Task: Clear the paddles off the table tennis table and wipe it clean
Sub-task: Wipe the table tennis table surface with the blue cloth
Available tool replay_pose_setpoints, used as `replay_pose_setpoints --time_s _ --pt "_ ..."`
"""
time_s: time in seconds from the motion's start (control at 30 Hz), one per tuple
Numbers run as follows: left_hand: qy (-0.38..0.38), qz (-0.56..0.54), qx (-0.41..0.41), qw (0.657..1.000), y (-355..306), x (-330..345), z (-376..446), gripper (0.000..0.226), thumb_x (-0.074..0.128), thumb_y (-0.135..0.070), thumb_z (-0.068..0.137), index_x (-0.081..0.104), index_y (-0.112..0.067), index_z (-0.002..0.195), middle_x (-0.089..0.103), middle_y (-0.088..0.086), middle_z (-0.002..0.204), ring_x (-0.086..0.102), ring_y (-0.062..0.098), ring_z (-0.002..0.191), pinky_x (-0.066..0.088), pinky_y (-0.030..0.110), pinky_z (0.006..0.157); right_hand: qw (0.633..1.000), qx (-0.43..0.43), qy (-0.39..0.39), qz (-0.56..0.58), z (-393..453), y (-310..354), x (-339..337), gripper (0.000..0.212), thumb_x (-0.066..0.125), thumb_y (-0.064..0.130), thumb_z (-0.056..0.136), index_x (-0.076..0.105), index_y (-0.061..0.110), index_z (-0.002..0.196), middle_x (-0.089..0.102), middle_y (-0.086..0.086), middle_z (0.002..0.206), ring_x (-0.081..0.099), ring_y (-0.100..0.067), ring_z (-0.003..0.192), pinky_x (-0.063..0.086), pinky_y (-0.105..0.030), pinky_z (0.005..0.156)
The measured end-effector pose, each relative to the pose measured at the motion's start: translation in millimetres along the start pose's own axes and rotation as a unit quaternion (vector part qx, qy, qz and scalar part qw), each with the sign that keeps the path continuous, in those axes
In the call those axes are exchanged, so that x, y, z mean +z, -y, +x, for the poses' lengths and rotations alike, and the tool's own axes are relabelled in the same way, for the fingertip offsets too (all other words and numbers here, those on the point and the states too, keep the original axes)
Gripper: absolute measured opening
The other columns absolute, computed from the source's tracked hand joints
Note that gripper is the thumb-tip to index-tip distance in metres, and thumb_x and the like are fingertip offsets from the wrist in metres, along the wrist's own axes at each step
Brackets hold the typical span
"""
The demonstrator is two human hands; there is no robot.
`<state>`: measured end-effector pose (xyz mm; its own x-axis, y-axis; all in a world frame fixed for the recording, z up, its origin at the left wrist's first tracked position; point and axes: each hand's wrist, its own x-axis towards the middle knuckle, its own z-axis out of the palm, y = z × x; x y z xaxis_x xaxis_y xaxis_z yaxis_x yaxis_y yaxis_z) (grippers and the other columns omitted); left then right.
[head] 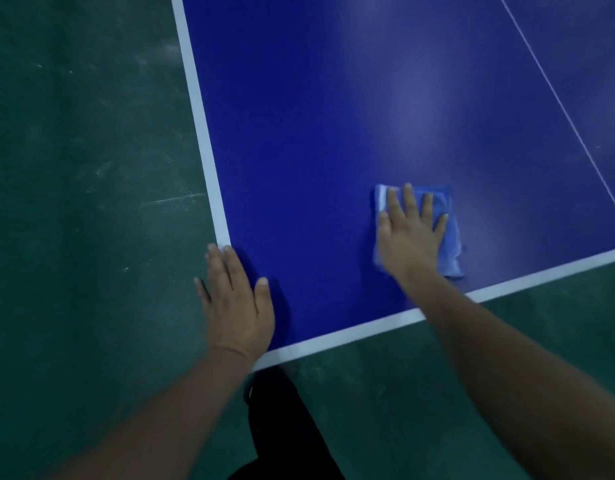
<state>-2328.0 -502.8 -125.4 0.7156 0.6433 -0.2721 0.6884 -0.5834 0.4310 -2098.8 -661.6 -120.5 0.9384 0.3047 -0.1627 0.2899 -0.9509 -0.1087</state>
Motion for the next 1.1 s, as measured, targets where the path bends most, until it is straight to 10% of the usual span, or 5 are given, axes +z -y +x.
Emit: replay_pose_setpoints --time_s 0.2,0.53,0.7,0.9,1.1 --pt "-0.034 0.056 -0.012 0.998 -11 24 -23 0.079 0.011 -0.051 0.095 0.001 -0.004 0.157 -0.004 0.018 0.166 -0.009 0.031 0.153 -0.005 0.054 0.122 0.954 -0.293 0.04 -0.048 -100 46 29 0.058 0.019 0.05 0.1 0.029 0.033 0.155 0.022 0.006 0.164 0.011 -0.031 0.152 0.005 -0.059 0.12" --pt "-0.049 0.08 0.006 0.996 -11 26 -24 0.076 0.017 -0.048 0.096 0.006 -0.007 0.159 -0.006 0.023 0.164 -0.011 0.035 0.152 -0.007 0.047 0.123 0.993 0.112 0.023 0.03 -25 -73 -7 0.056 0.017 0.043 0.103 0.007 0.034 0.158 -0.001 0.007 0.167 -0.006 -0.028 0.153 -0.005 -0.06 0.119" --pt "-0.046 0.093 0.001 0.995 -12 27 -25 0.076 0.016 -0.05 0.096 0.004 -0.01 0.159 -0.008 0.02 0.165 -0.014 0.032 0.152 -0.006 0.049 0.123 0.976 -0.191 0.069 -0.074 -71 -20 13 0.062 0.002 0.052 0.098 0.007 0.036 0.158 0.001 0.01 0.167 -0.006 -0.027 0.153 -0.006 -0.056 0.119" --pt "-0.048 0.12 0.0 0.992 -25 26 -27 0.077 0.014 -0.053 0.096 0.007 -0.011 0.16 -0.008 0.017 0.165 -0.014 0.031 0.152 -0.013 0.051 0.121 0.998 0.009 0.051 -0.042 -23 -107 -13 0.061 0.006 0.049 0.099 0.009 0.034 0.159 -0.001 0.01 0.167 -0.007 -0.025 0.153 -0.002 -0.057 0.121" --pt "-0.038 0.108 0.11 0.987 -108 70 -42 0.066 0.023 -0.049 0.101 0.034 -0.01 0.153 0.026 0.016 0.162 0.019 0.033 0.15 0.009 0.057 0.119 0.971 -0.238 0.016 -0.003 5 23 8 0.057 0.024 0.046 0.101 0.029 0.03 0.155 0.018 0.004 0.165 0.005 -0.031 0.153 -0.006 -0.06 0.117"
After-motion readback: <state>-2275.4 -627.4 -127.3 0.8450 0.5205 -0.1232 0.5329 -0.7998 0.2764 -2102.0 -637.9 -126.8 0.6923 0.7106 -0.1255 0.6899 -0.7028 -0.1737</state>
